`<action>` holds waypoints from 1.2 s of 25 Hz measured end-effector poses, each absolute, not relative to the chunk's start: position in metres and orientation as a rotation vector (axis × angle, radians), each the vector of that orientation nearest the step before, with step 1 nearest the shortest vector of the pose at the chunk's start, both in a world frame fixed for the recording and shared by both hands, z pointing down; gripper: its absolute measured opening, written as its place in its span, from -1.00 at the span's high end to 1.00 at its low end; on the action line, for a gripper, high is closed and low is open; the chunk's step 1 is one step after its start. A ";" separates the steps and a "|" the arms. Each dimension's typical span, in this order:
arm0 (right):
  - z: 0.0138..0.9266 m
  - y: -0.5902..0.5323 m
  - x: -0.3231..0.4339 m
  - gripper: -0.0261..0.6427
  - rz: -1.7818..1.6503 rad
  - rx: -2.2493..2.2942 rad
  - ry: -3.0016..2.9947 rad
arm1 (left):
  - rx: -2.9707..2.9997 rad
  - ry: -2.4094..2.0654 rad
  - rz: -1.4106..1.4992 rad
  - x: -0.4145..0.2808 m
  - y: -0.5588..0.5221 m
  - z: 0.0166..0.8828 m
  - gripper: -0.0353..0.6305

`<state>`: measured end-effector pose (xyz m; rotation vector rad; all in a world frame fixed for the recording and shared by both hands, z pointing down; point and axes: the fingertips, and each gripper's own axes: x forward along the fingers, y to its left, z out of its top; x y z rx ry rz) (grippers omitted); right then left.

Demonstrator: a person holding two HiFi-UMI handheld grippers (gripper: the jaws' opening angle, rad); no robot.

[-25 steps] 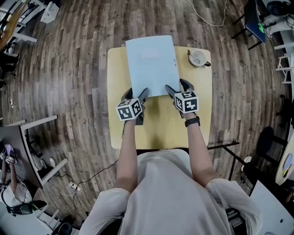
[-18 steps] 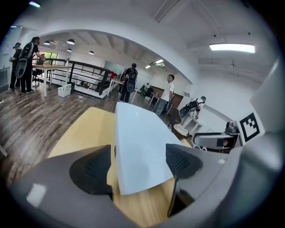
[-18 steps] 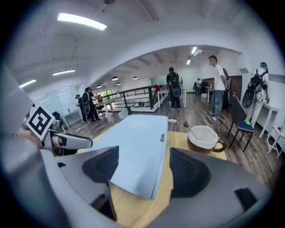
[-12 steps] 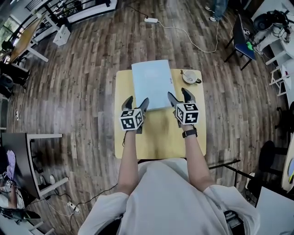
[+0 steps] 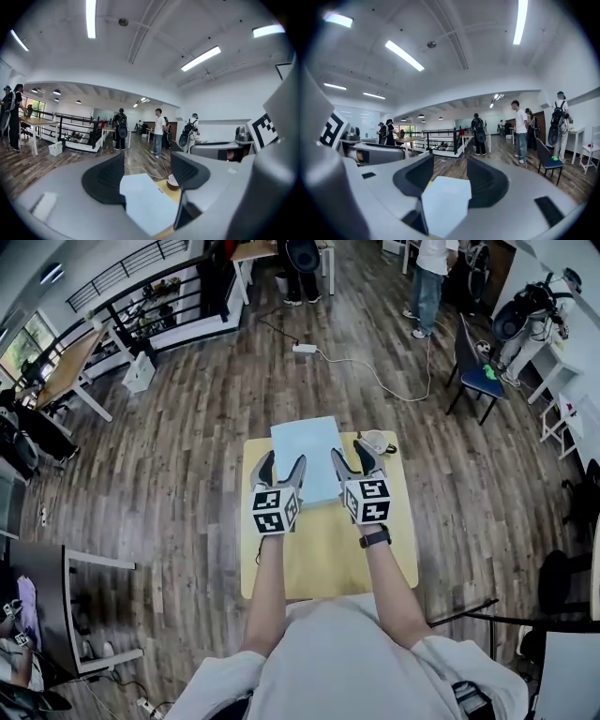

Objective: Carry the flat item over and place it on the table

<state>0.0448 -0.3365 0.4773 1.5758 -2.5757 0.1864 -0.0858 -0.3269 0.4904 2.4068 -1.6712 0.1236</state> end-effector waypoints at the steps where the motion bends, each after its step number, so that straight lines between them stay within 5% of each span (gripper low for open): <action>1: 0.467 -0.335 0.046 0.24 0.166 1.595 -2.585 | 2.417 -1.691 0.098 -0.086 -0.325 0.479 -0.05; 10: 0.393 -0.308 0.043 0.64 -0.032 1.679 -2.659 | 2.532 -1.798 -0.052 -0.080 -0.303 0.404 0.22; 30: 0.366 -0.269 0.038 0.89 -0.116 1.683 -2.648 | 2.577 -1.827 -0.108 -0.076 -0.272 0.378 0.87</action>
